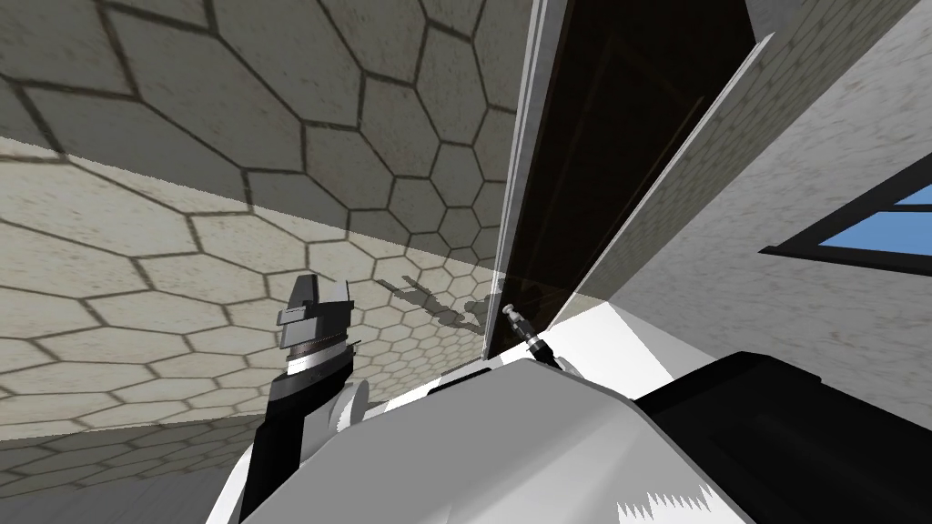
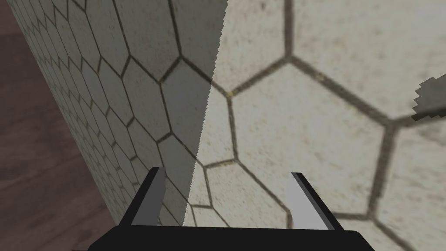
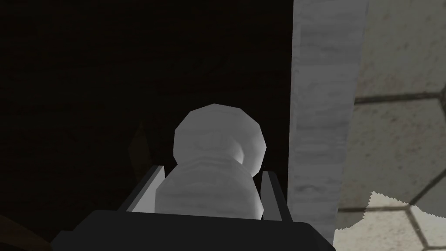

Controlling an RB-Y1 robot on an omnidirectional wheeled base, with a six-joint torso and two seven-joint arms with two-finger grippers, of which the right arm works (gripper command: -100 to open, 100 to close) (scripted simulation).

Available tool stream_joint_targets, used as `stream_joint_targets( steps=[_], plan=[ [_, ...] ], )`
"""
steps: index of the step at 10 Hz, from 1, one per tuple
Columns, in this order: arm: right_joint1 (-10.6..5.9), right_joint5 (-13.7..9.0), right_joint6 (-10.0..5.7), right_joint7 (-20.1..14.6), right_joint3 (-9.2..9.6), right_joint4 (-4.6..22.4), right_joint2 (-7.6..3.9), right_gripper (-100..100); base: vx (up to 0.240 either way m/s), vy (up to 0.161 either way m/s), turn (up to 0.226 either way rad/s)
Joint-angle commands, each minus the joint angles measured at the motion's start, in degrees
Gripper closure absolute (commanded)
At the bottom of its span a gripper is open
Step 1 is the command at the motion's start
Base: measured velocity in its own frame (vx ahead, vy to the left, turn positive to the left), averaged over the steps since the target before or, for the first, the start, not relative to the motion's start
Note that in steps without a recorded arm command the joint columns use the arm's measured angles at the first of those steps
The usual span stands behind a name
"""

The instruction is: Pull the door open

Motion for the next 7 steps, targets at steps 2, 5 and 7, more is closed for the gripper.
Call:
stream_joint_targets(
  steps=[2,5,7],
  plan=[
    [-0.12,-1.1,0.21,-4.4,0.61,-0.1,0.11,100,-0.033,-0.018,0.049],
    [-0.33,-2.1,0.43,-8.2,1.11,-0.1,0.09,100,-0.041,-0.020,0.044],
    [-0.57,-3.4,0.67,-11.8,1.68,0.0,0.07,100,-0.040,-0.014,0.052]
  ],
)
